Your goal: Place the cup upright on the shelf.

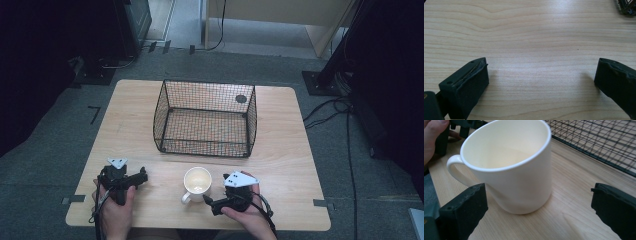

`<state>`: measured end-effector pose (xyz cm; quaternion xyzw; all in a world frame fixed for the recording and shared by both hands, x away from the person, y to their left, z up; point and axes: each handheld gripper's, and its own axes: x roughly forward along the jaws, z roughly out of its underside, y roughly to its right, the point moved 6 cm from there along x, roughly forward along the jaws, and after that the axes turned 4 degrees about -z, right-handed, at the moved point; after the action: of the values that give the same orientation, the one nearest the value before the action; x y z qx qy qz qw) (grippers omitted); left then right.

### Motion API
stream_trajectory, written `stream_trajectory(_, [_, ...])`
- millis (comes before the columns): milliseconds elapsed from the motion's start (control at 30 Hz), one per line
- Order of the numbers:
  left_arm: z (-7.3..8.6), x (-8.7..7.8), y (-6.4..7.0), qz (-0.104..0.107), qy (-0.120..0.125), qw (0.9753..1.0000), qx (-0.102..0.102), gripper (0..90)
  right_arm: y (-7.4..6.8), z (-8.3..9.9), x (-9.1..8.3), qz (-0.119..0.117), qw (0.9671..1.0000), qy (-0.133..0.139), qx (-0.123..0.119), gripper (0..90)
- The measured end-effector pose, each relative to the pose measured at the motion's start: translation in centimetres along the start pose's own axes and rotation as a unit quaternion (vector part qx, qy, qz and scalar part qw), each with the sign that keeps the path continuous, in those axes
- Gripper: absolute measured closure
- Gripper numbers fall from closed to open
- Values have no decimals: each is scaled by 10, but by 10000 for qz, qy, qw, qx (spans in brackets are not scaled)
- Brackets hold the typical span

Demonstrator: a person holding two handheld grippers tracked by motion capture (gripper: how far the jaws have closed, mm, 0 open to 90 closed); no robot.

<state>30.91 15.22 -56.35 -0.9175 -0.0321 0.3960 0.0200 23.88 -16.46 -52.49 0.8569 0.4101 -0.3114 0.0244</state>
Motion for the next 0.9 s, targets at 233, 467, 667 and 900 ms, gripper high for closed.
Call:
stream_trajectory(233, [0,0,0,-1,0,10000,-2,0,-7,0,12,-77,9999,-90,-79,0])
stream_trajectory(467, [0,0,0,10,2,10000,8,0,-10,0,22,-142,9998,-115,-128,0])
stream_trajectory(667, [0,0,0,10,4,10000,10,0,-15,-3,33,-170,9996,-83,-190,0])
stream_trajectory(900, [0,0,0,15,5,10000,22,0,-19,-6,43,-189,9994,-74,-278,0])
